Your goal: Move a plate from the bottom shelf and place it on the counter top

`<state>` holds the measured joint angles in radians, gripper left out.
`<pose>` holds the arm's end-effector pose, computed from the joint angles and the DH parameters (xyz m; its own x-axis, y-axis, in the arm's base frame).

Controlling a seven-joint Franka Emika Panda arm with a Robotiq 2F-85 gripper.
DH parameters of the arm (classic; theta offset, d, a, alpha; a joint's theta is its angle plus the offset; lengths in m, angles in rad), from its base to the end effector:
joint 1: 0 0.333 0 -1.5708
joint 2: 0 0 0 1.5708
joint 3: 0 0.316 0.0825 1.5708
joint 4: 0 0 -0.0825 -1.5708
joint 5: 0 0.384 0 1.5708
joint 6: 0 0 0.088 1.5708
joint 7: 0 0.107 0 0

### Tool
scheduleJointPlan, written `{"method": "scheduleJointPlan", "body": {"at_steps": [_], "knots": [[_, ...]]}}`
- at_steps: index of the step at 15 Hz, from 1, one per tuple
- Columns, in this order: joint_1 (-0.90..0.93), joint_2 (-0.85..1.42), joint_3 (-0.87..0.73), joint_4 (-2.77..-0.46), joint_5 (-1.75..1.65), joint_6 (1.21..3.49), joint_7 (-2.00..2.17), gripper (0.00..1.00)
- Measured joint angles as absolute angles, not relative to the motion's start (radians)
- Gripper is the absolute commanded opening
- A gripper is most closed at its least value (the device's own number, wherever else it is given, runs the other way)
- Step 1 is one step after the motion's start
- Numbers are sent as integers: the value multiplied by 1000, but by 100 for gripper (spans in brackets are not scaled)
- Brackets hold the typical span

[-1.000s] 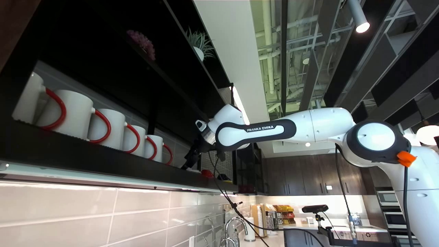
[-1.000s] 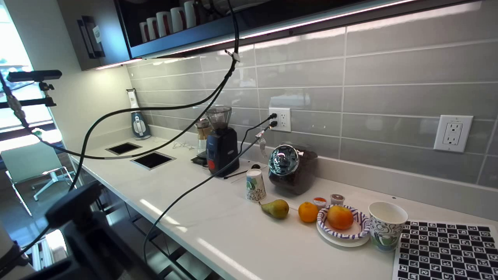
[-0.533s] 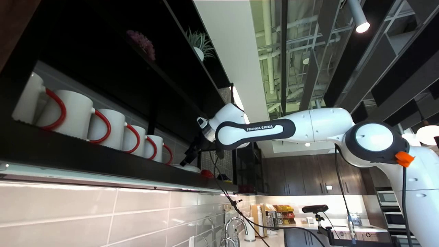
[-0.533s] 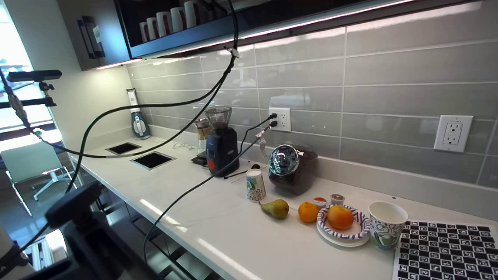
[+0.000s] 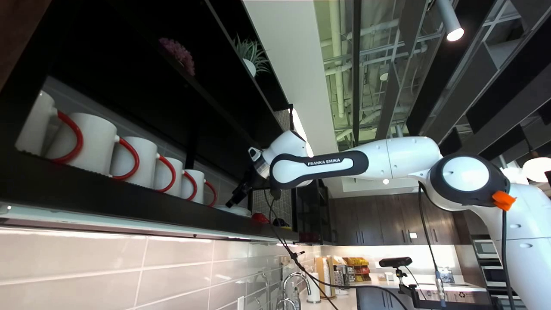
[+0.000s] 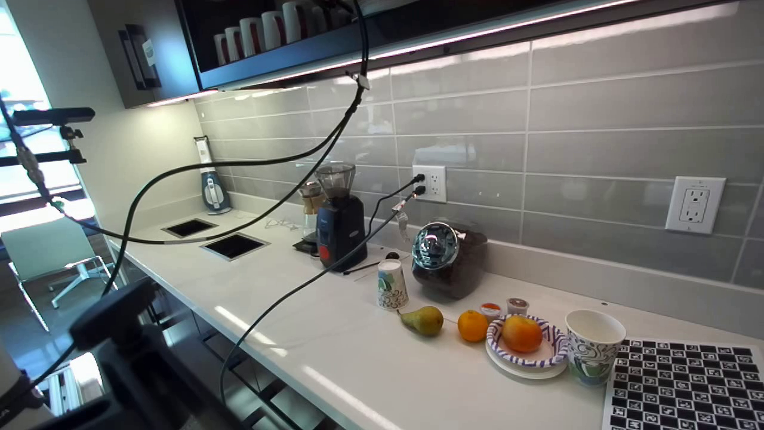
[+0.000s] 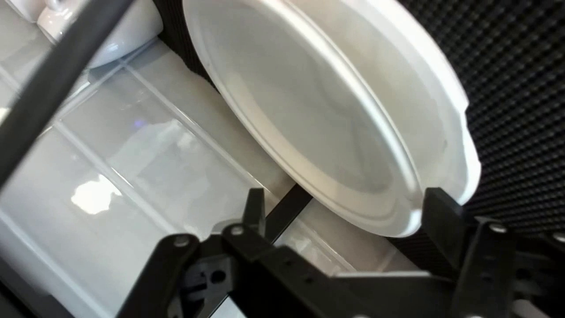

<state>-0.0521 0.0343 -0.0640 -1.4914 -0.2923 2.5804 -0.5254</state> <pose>0.6063 -0.0646 0.7687 0.5121 0.6376 0.5755 0.1539 -0.7273 0.6688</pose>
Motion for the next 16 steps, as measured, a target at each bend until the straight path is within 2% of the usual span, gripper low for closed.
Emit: {"method": "scheduleJointPlan", "body": {"at_steps": [5,8,9,11,16], "knots": [[-56,46,-66,-1488,-292,2580,-490,24],[-59,48,-66,-1488,-292,2579,-477,7],[-60,49,-66,-1488,-292,2579,-474,45],[-61,49,-66,-1488,-292,2579,-473,44],[-64,38,-83,-1430,-353,2526,-301,77]]}}
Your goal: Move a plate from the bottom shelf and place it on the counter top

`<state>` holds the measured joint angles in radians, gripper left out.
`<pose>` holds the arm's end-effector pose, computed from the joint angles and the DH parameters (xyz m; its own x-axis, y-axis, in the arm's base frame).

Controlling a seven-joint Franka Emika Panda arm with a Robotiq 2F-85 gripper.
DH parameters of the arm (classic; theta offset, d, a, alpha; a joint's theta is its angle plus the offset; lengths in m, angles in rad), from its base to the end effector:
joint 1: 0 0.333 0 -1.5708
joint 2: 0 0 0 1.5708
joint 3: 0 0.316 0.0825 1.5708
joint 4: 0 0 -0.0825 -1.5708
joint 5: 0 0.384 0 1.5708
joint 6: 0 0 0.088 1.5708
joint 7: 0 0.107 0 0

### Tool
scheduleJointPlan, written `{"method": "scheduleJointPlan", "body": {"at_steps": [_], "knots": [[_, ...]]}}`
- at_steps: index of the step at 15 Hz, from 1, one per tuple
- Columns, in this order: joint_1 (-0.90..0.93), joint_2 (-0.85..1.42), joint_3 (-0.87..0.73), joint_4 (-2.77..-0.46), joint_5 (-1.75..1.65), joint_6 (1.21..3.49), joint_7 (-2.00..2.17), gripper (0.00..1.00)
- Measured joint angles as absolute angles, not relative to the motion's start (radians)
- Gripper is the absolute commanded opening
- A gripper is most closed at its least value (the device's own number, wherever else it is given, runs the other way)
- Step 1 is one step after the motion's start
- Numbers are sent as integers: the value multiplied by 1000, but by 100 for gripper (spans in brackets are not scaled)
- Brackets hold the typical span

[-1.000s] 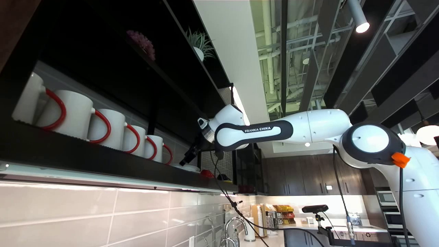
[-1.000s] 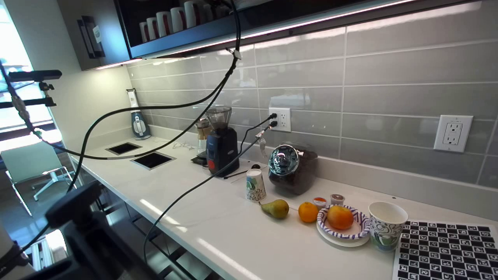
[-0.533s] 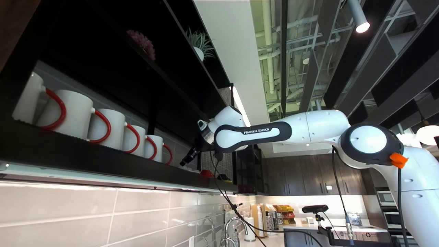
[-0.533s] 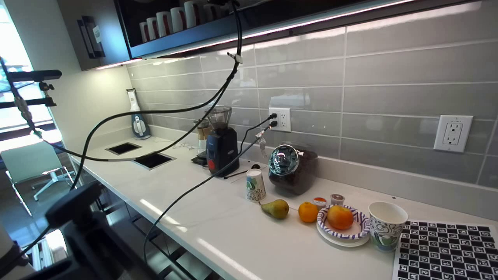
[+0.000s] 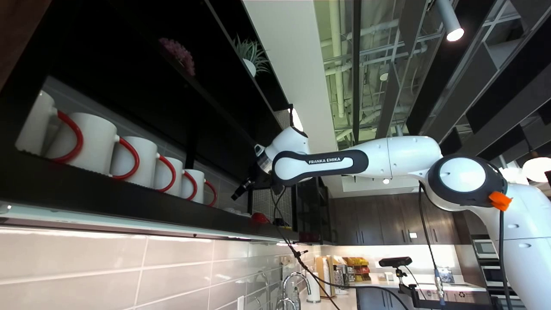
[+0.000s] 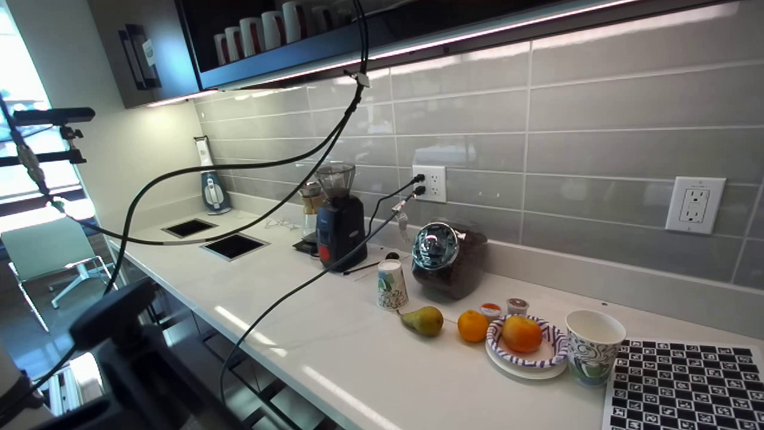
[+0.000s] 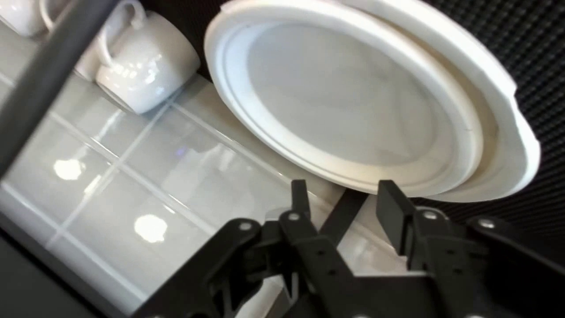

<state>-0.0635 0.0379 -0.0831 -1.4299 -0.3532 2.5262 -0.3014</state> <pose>0.5985 -0.0834 0.7909 0.5588 0.4739 0.6806 -0.0065 -0.8181 0.5750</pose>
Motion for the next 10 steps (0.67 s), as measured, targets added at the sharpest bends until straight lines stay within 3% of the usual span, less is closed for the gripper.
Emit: {"method": "scheduleJointPlan", "body": {"at_steps": [3,10], "knots": [[-70,0,-106,-1384,-370,2392,-174,98],[-105,-74,-160,-1369,-288,2178,-21,100]]}}
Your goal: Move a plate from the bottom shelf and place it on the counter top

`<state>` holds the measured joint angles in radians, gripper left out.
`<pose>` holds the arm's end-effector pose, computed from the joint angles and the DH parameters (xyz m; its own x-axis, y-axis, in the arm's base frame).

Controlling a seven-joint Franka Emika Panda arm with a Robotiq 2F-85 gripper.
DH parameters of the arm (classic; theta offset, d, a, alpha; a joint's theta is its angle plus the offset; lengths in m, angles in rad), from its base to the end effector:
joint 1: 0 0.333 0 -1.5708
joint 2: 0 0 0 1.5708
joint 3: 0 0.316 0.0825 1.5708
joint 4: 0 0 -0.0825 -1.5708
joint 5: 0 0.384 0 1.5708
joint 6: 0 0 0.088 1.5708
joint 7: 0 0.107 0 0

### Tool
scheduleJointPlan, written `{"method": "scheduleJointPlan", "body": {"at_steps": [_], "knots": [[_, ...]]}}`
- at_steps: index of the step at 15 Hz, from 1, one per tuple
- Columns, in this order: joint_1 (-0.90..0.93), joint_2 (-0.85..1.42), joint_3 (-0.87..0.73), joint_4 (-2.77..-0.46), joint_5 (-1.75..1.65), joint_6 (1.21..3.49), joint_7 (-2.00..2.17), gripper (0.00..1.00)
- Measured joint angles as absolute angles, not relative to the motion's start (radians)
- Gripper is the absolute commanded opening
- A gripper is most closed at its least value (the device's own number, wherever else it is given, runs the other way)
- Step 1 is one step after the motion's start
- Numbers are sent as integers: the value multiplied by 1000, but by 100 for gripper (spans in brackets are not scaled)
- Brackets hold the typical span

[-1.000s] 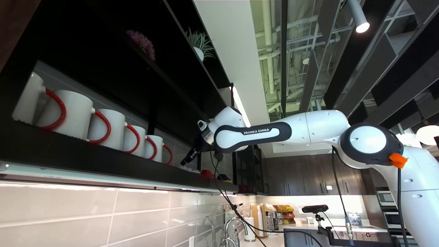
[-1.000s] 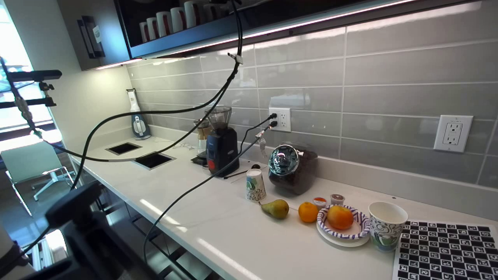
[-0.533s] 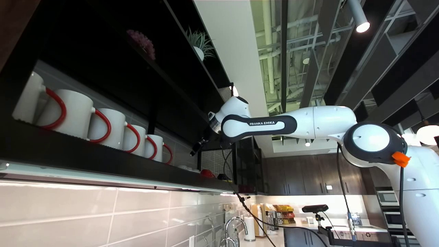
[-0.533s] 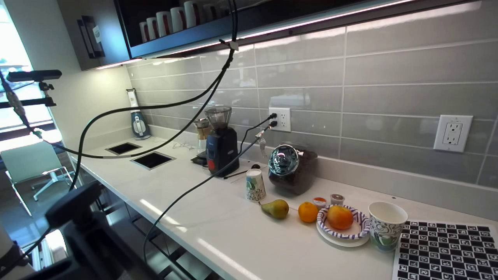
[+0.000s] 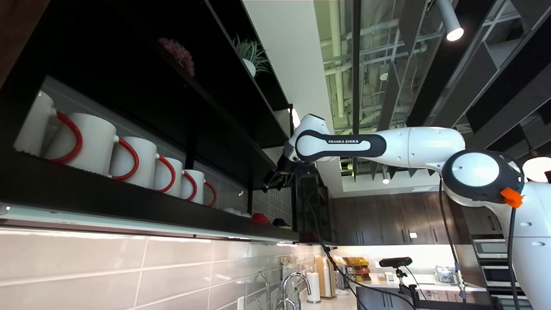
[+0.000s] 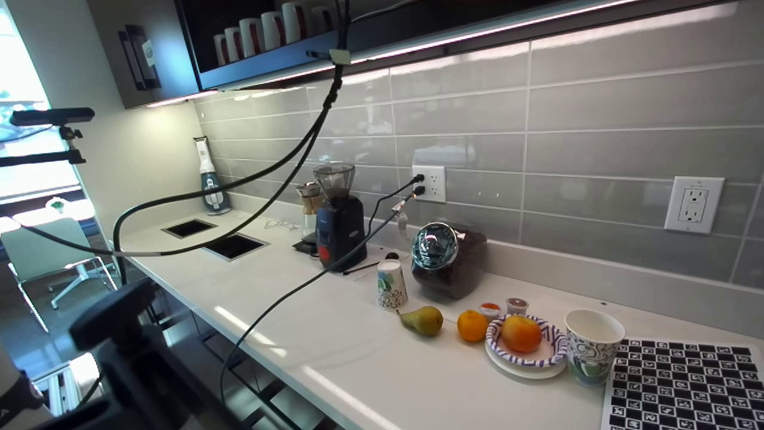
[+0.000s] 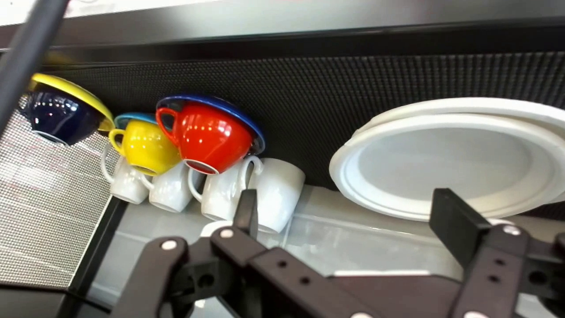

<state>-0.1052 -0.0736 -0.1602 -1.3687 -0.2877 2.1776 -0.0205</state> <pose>0.5213 -0.1587 0.8389 0.6665 -0.0019 0.7455 -0.3126 -0.9085 0.2772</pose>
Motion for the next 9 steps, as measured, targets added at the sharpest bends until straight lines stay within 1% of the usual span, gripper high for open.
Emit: {"method": "scheduleJointPlan", "body": {"at_steps": [5,7,9], "knots": [[-106,-70,-161,-1369,-288,2172,13,100],[-126,-41,-173,-1339,-266,2108,65,100],[-157,14,-205,-1285,-141,2053,59,100]]}}
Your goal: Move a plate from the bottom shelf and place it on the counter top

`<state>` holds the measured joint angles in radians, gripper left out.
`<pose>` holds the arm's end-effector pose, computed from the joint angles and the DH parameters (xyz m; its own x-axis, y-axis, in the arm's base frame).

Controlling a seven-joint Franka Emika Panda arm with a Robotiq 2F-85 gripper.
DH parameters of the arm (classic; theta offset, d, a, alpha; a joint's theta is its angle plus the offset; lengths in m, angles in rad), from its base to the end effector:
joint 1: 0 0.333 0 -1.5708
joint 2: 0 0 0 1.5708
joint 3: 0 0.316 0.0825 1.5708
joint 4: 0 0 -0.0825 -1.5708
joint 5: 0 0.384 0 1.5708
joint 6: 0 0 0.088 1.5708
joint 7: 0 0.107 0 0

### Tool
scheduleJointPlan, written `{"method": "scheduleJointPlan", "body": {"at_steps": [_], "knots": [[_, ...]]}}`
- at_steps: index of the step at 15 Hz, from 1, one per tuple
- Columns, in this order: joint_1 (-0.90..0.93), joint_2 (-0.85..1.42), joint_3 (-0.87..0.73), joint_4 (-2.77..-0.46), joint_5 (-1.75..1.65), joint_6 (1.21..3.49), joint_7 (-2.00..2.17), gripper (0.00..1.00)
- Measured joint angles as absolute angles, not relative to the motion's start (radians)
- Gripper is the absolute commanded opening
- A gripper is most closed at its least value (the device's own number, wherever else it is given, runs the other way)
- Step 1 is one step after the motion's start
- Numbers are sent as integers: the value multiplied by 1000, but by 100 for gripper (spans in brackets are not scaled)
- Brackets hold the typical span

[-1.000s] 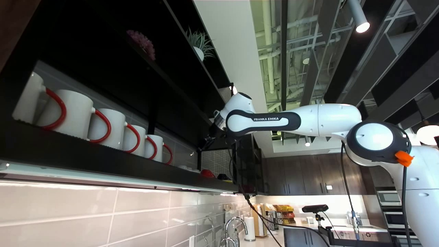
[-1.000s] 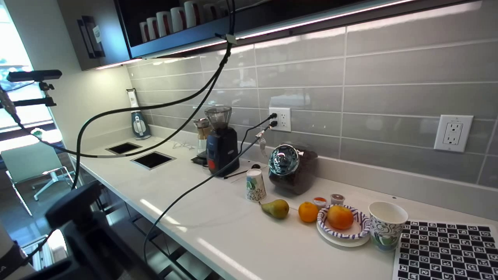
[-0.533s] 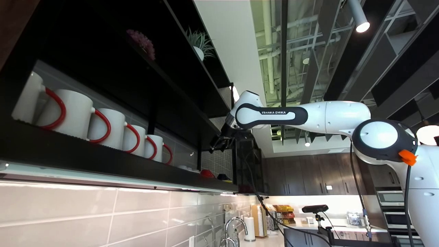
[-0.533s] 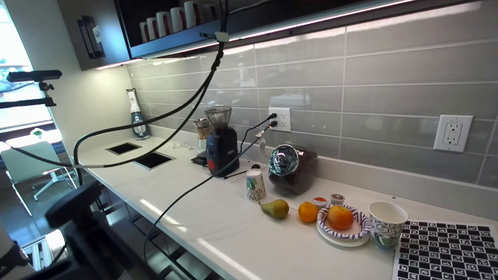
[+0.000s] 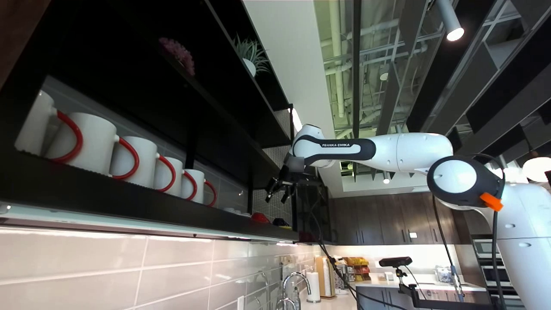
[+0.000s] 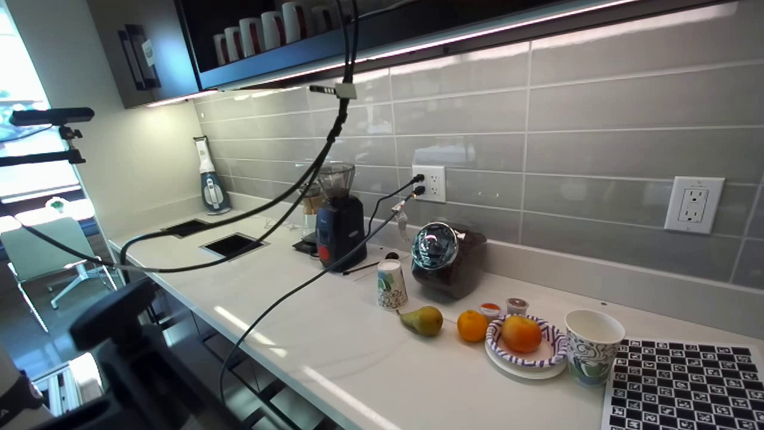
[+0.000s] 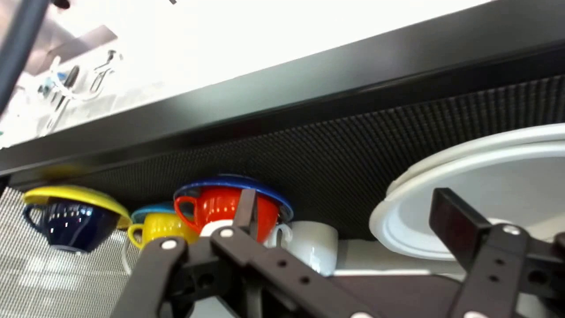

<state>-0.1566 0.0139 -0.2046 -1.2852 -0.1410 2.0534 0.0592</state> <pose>0.5327 -0.2079 0.8133 0.6824 -0.2487 0.6873 -0.4262 -0.8994 0.0977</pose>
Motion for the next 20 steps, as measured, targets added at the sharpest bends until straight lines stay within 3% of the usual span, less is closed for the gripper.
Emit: {"method": "scheduleJointPlan", "body": {"at_steps": [10,16,20], "knots": [[-347,247,-224,-1029,508,1899,52,100],[-413,353,-164,-910,636,1897,47,100],[-429,414,-125,-833,639,1894,47,88]]}}
